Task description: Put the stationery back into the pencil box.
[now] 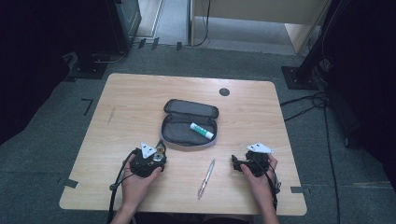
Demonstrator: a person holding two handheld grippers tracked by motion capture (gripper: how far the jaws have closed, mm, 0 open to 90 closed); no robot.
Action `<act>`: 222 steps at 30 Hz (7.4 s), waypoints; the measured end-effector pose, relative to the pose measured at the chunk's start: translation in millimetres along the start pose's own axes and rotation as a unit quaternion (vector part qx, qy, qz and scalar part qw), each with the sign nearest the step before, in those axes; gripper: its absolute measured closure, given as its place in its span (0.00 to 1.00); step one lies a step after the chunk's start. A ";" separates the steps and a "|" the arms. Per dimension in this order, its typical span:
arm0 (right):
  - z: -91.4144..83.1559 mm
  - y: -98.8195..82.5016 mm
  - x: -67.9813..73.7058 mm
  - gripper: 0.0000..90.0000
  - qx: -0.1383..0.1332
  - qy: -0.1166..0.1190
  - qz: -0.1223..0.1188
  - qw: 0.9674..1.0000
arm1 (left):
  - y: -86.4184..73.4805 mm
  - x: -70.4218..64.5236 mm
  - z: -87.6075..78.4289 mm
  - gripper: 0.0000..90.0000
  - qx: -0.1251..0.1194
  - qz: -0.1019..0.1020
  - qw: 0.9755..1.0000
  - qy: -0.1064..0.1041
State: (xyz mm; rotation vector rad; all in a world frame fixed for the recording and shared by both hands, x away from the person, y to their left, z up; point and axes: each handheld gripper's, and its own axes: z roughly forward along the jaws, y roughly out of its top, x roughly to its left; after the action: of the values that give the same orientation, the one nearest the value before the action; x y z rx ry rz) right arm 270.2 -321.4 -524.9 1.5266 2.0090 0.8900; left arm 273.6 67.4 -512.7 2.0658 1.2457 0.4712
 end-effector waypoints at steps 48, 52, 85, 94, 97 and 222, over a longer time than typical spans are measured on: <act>-0.7 -0.3 0.5 0.14 -0.003 0.001 0.001 1.000 | 9.4 30.9 -40.5 0.47 -0.054 -0.029 0.998 0.013; -0.8 -0.3 0.7 0.14 -0.003 0.002 0.001 1.000 | 6.2 28.7 -38.5 0.47 -0.049 -0.028 0.998 0.008; -0.8 -0.5 0.9 0.15 -0.004 0.001 0.001 1.000 | -8.1 10.8 -6.5 0.40 0.001 -0.018 0.999 0.046; -0.8 -0.5 0.9 0.15 -0.004 0.001 0.001 1.000 | -10.4 12.5 -8.3 0.47 -0.008 -0.014 0.999 0.044; -0.8 -0.5 0.9 0.15 -0.004 0.001 0.001 1.000 | -10.5 14.3 -8.9 0.47 -0.008 -0.018 0.999 0.036; -0.8 -0.6 1.0 0.15 -0.005 0.002 0.002 1.000 | 105.8 3.0 67.3 0.47 0.058 0.098 0.991 -0.069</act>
State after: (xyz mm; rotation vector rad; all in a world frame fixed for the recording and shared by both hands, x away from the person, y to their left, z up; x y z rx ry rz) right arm 268.9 -320.7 -524.8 1.5242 2.0021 0.9033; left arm 383.1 12.1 -486.1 2.2900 1.0156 0.3451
